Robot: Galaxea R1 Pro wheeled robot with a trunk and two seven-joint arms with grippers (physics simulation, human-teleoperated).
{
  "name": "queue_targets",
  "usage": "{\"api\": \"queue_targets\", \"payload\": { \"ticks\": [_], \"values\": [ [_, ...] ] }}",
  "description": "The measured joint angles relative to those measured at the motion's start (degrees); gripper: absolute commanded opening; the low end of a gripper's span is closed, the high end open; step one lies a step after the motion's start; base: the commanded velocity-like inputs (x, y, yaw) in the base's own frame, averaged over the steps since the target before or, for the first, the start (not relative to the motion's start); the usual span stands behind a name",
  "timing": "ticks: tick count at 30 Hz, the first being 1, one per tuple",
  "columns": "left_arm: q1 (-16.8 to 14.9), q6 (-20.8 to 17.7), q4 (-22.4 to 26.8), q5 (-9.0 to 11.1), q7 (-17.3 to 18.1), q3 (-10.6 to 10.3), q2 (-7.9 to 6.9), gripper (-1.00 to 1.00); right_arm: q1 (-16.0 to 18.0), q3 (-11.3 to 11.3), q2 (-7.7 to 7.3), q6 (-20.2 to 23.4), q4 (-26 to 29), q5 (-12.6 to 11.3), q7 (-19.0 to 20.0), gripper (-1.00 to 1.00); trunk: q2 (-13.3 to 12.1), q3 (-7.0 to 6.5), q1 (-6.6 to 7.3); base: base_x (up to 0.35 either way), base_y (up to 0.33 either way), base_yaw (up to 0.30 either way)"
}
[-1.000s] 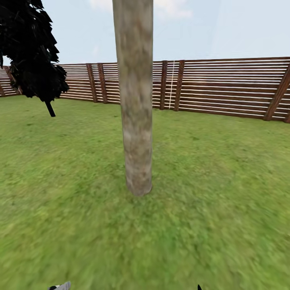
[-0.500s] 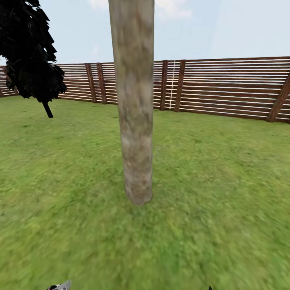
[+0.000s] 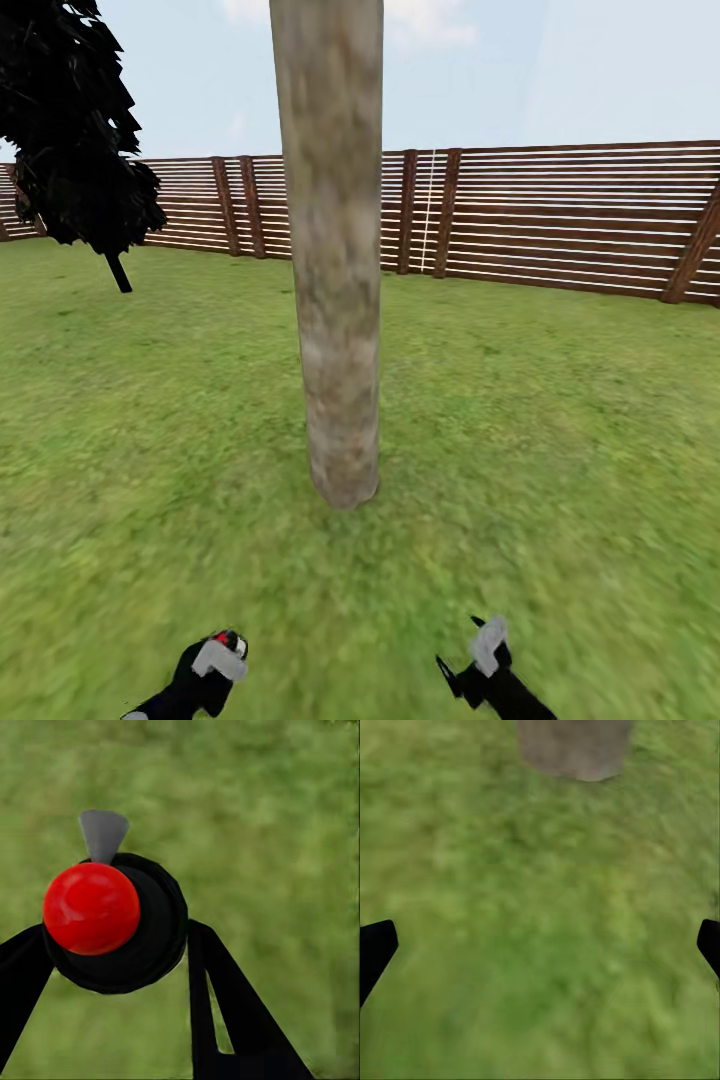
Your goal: In the garden, pick up the pesticide atomizer on the floor and spray pesticide onto both trees until each tree trunk is fully covered.
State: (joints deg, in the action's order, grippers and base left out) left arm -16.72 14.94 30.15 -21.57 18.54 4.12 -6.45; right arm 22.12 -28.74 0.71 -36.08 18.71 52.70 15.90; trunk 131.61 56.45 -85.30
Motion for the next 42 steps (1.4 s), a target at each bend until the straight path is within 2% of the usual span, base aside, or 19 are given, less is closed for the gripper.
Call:
{"api": "queue_targets", "payload": {
  "ticks": [1, 2, 3, 4, 5, 7, 10, 14, 19, 22, 23, 26, 30, 33, 38, 39, 40, 41, 42],
  "values": [
    [-1.2, -1.5, 0.0, -1.7, 4.4, 0.0, -0.43, -1.00, 0.4, 5.0, 0.41, 0.7, 0.8, 0.0, 0.0, 1.00, 0.0, 0.00, 0.00, 0.000, 0.000, 0.000],
    [-3.2, -3.5, 0.0, -4.1, 12.3, -0.1, -1.24, -1.00, 1.2, 13.2, 1.48, 4.3, 2.6, -0.1, 1.2, 1.00, 0.0, 0.00, 0.00, 0.000, 0.000, 0.000],
    [-4.6, -4.3, 0.0, -5.8, 17.3, 0.0, -1.64, -1.00, 1.7, 17.9, 2.40, 8.0, 4.0, -0.1, 3.4, 1.00, 0.0, 0.00, 0.00, 0.000, 0.000, 0.000],
    [-6.0, -4.7, 0.0, -7.8, 21.5, 0.0, -1.89, -1.00, 2.2, 21.1, 3.04, 12.2, 5.7, -0.1, 7.5, 1.00, 0.0, 0.00, 0.00, 0.000, 0.000, 0.000],
    [-8.5, -6.4, -0.1, -11.7, 27.0, -0.1, -1.95, -1.00, 2.7, 23.8, 3.92, 17.3, 10.9, -0.3, 17.5, 1.00, 0.0, -0.01, 0.00, 0.000, 0.000, 0.000],
    [-9.8, -9.2, 0.0, -15.2, 30.5, -0.1, -1.82, -1.00, 2.9, 24.5, 4.62, 19.1, 16.3, -0.3, 26.3, 1.00, 0.0, 0.01, 0.00, 0.000, 0.000, 0.000],
    [-10.8, -11.4, 0.3, -18.9, 35.4, -0.1, -1.50, -1.00, 3.0, 24.9, 5.70, 20.7, 20.8, -0.2, 34.1, 1.00, 0.0, 0.01, 0.00, 0.000, 0.000, 0.000],
    [-11.3, -11.9, 0.8, -21.9, 40.0, -0.1, -1.02, -1.00, 3.6, 25.0, 6.10, 22.5, 21.9, -0.2, 36.0, 1.00, 0.0, 0.01, 0.00, 0.000, 0.000, 0.000],
    [-12.0, -11.9, 0.9, -23.2, 40.9, -0.1, 0.09, -1.00, 3.8, 24.9, 6.15, 22.8, 22.0, -0.2, 36.2, 1.00, 0.0, 0.01, 0.00, 0.000, 0.000, 0.000],
    [-12.1, -12.0, 1.0, -26.6, 41.3, -0.2, 2.48, -1.00, 3.8, 25.0, 6.21, 22.9, 22.0, -0.2, 36.2, 1.00, 0.0, 0.01, 0.00, 0.000, 0.000, 0.000],
    [-12.3, -12.1, 0.9, -28.8, 41.6, -0.1, 3.64, -1.00, 3.8, 25.0, 6.35, 22.9, 22.0, -0.2, 36.2, 1.00, 0.0, 0.01, 0.00, 0.000, 0.000, 0.000],
    [-13.1, -12.3, 0.8, -32.2, 42.0, -0.1, 5.38, -1.00, 3.8, 25.0, 7.36, 22.9, 21.9, -0.2, 36.3, 1.00, 0.0, 0.01, 0.00, 0.000, 0.000, 0.000],
    [-13.6, -12.2, 0.7, -33.1, 42.1, -0.1, 6.41, -1.00, 3.8, 25.2, 8.16, 22.9, 21.9, -0.2, 37.0, 1.00, 0.0, 0.01, 0.00, 0.000, 0.000, 0.000],
    [-13.7, -12.1, 0.6, -33.2, 42.6, -0.1, 6.56, -1.00, 3.8, 27.0, 8.25, 22.9, 22.1, -0.2, 40.7, 1.00, 0.0, 0.01, 0.00, 0.000, 0.000, 0.000],
    [-13.7, -12.1, 0.7, -33.2, 44.3, -0.2, 6.62, -1.00, 3.8, 27.7, 8.26, 22.8, 22.4, -0.3, 41.6, 1.00, 0.0, 0.01, 0.00, 0.000, 0.000, 0.000],
    [-13.7, -12.1, 0.6, -33.3, 44.4, -0.7, 6.57, -1.00, 3.8, 27.8, 8.26, 22.8, 23.0, -0.3, 41.6, 1.00, 0.0, 0.01, 0.00, 0.000, 0.000, 0.000],
    [-13.7, -12.1, 0.3, -33.3, 44.5, -5.5, 6.55, -1.00, 3.8, 27.8, 8.26, 22.8, 23.7, -0.3, 41.7, 1.00, 0.0, 0.01, 0.00, 0.000, 0.000, 0.000],
    [-13.7, -12.2, 0.4, -33.3, 44.5, -7.5, 6.54, -1.00, 3.8, 27.8, 8.20, 22.8, 23.9, -0.3, 41.7, -1.00, 0.0, 0.01, 0.00, 0.000, 0.000, 0.000],
    [-13.7, -12.2, 0.4, -33.3, 44.5, -8.0, 6.54, -1.00, 3.8, 27.8, 8.16, 22.8, 24.3, -0.4, 41.7, -1.00, 0.0, 0.01, 0.00, 0.000, 0.000, 0.000]
  ]
}}
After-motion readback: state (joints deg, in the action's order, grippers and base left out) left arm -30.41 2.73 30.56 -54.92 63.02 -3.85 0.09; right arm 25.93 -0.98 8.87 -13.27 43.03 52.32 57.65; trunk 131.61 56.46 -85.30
